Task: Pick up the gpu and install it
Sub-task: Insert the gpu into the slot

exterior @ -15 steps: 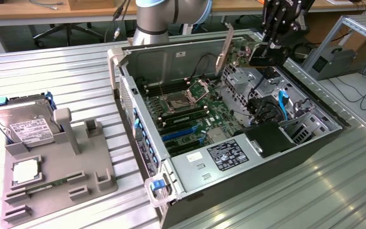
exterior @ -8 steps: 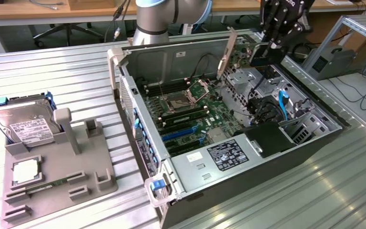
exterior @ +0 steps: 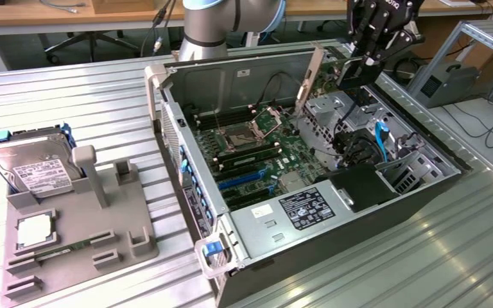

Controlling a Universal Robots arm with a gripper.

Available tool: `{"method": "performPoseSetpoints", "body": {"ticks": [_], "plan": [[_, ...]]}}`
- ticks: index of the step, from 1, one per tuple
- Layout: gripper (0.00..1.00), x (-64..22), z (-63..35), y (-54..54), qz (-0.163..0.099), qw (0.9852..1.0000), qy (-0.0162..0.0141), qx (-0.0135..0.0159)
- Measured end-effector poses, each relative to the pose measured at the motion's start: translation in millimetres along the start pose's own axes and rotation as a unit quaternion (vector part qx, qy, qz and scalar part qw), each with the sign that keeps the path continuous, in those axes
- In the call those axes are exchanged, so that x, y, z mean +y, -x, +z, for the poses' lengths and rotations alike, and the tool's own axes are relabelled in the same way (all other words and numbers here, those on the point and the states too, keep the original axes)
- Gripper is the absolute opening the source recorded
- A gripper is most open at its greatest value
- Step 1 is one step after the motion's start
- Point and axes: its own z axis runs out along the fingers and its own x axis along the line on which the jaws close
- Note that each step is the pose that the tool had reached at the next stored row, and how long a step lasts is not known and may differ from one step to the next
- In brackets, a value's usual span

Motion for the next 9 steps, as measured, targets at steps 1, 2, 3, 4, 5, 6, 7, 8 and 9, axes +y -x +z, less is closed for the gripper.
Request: {"method": "performPoseSetpoints", "body": {"ticks": [1,2,3,4,5,6,7,8,9], "plan": [[0.27,0.0,0.0,0.0,0.000,1.0000,0.0000,0.0000],[0.27,0.0,0.0,0.0,0.000,1.0000,0.0000,0.0000],[0.27,0.0,0.0,0.0,0.000,1.0000,0.0000,0.0000],[0.27,0.0,0.0,0.0,0.000,1.0000,0.0000,0.0000],[0.27,0.1,0.0,0.0,0.000,1.0000,0.0000,0.0000],[0.27,0.5,0.2,0.0,0.001,1.0000,0.0000,0.0000],[0.27,1.0,0.3,0.0,0.002,1.0000,0.0000,0.0000],[0.27,1.3,0.5,0.0,0.004,1.0000,-0.0001,0.0000],[0.27,1.8,0.6,0.0,0.006,1.0000,-0.0002,0.0002]]}}
